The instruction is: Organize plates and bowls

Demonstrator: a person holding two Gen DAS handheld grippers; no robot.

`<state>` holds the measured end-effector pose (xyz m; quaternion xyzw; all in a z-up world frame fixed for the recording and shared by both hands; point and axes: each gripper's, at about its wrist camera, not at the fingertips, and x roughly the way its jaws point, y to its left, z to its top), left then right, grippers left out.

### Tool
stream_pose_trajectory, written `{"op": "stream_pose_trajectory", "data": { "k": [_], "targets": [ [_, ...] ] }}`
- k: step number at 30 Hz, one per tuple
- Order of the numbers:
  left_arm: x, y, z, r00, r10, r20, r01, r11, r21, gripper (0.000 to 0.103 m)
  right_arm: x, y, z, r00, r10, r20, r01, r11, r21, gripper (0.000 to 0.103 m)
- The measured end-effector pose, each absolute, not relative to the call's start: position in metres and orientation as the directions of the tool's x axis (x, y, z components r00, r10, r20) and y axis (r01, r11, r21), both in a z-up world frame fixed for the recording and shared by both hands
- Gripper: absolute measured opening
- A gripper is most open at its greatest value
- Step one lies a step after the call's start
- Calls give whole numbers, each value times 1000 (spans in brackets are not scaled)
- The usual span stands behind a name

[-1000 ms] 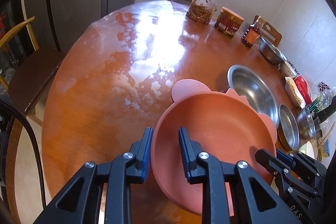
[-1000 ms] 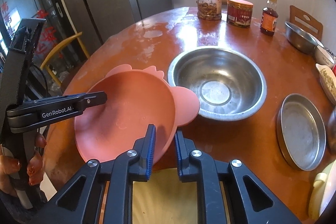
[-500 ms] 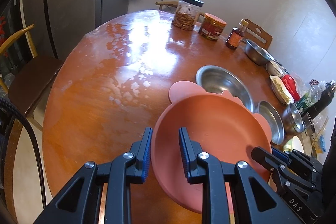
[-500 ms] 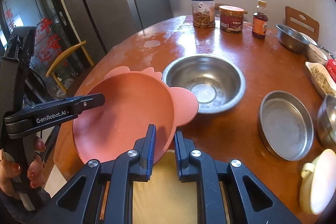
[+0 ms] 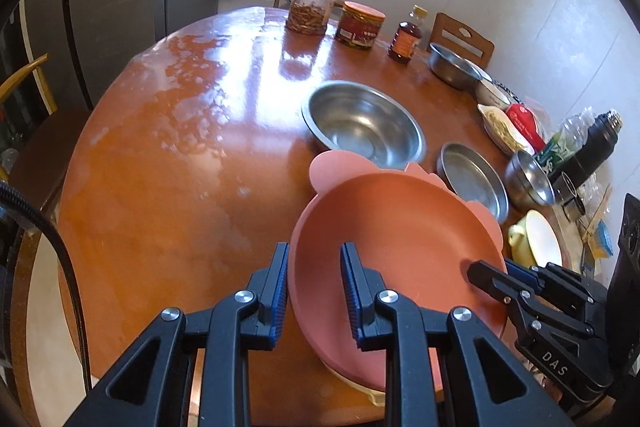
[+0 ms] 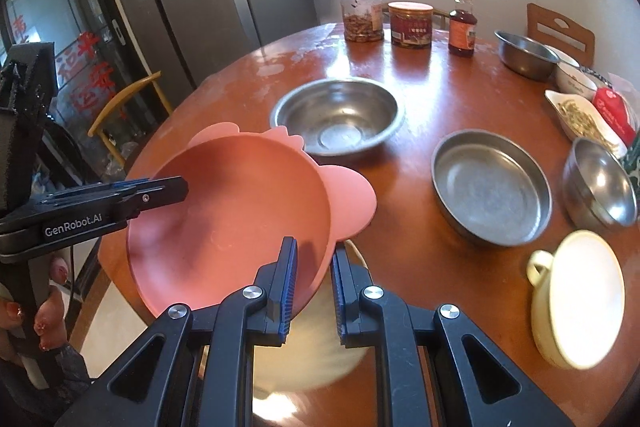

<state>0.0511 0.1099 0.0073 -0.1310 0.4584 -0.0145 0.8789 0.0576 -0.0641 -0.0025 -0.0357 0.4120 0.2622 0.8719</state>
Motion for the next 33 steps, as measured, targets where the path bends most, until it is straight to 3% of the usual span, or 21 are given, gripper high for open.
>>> {"op": "stream_pose_trajectory", "data": {
  "k": [33],
  "targets": [
    [37,88,-24,510,-125,-851,-77,979,-190,26,62,-69,-31,515,328,-792,-483,874,48,20]
  ]
}}
